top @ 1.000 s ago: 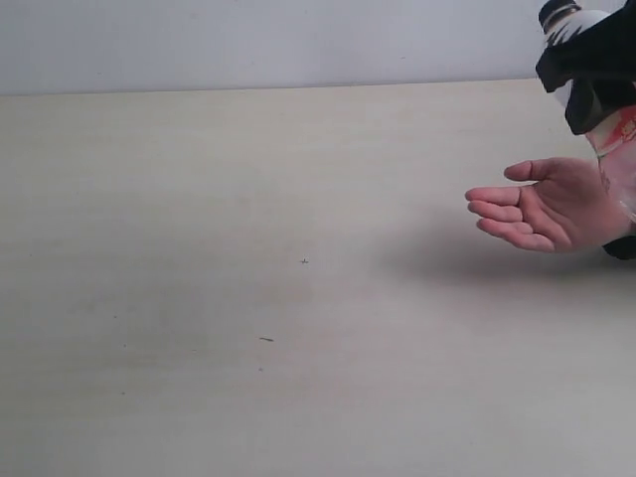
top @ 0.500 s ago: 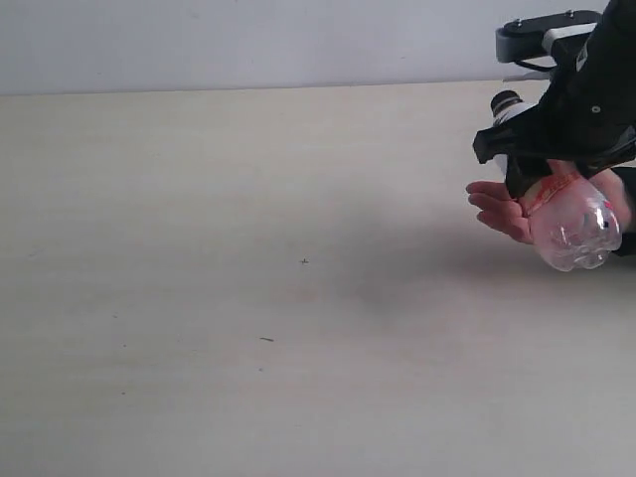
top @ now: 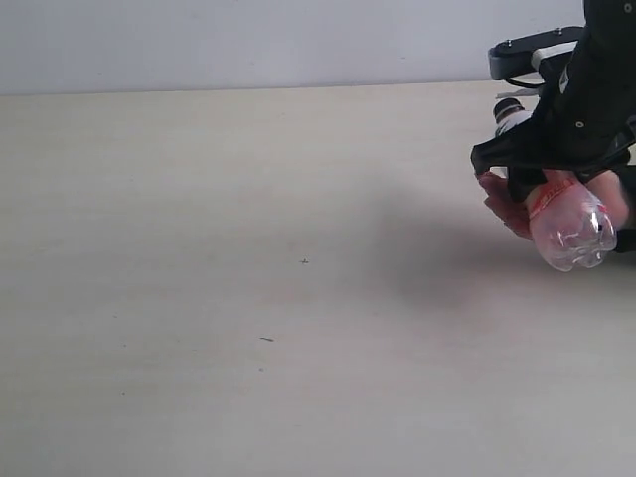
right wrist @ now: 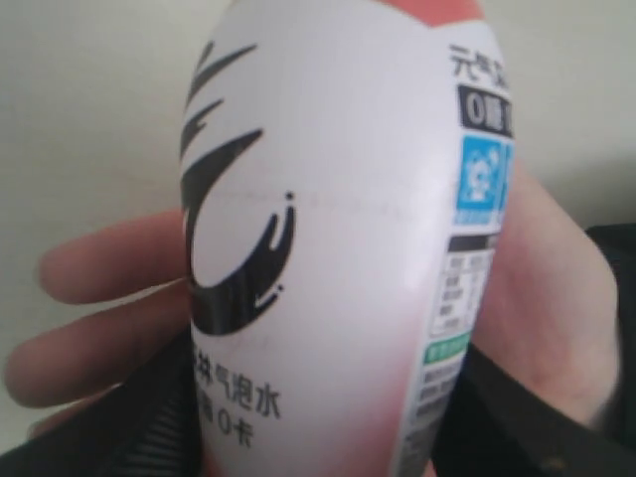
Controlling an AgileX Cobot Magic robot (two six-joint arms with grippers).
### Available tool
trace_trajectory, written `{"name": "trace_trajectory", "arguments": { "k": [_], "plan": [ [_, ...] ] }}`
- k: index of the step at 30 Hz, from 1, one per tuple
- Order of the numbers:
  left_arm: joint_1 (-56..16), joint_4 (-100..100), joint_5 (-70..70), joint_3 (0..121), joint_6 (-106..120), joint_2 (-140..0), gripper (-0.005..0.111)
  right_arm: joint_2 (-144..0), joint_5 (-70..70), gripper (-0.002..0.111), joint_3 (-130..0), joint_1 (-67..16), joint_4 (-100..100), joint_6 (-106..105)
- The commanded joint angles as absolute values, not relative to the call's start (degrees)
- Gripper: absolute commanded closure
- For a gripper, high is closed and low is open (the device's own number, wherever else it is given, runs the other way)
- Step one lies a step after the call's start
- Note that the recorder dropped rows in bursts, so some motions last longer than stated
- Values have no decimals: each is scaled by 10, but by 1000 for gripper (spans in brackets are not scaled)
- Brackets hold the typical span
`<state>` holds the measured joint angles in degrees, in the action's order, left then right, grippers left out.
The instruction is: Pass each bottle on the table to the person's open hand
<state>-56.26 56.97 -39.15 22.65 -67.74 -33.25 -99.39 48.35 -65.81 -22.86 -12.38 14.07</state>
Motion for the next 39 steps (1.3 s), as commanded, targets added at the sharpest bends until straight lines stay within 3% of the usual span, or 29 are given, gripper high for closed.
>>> {"name": "trace_trajectory", "arguments": {
  "k": [1,4,9,18,26,28,30,33,39],
  "plan": [
    [-565,574,-390,224,-677,-329,107,-994,479,56,-656,-226,-140,147],
    [-565,574,-390,224,-677,-329,107,-994,479,39,-656,-226,-139,147],
    [-565,574,-390,224,-677,-329,107,-994,475,28,-656,-226,-139,147],
    [-565,574,-390,224,-677,-329,107,-953,483,26,-675,-227,-116,135],
    [-565,574,-390,224,-677,-329,107,-807,483,26,-678,-227,-6,66],
    [-565,574,-390,224,-677,-329,107,-764,484,32,-669,-227,46,30],
    [-565,574,-390,224,-677,-329,107,-718,474,56,-642,-227,84,13],
    [-565,574,-390,224,-677,-329,107,-653,451,104,-587,-227,96,10],
    [-565,574,-390,224,-677,-329,107,-477,309,108,-424,-227,146,-18]
  ]
}}
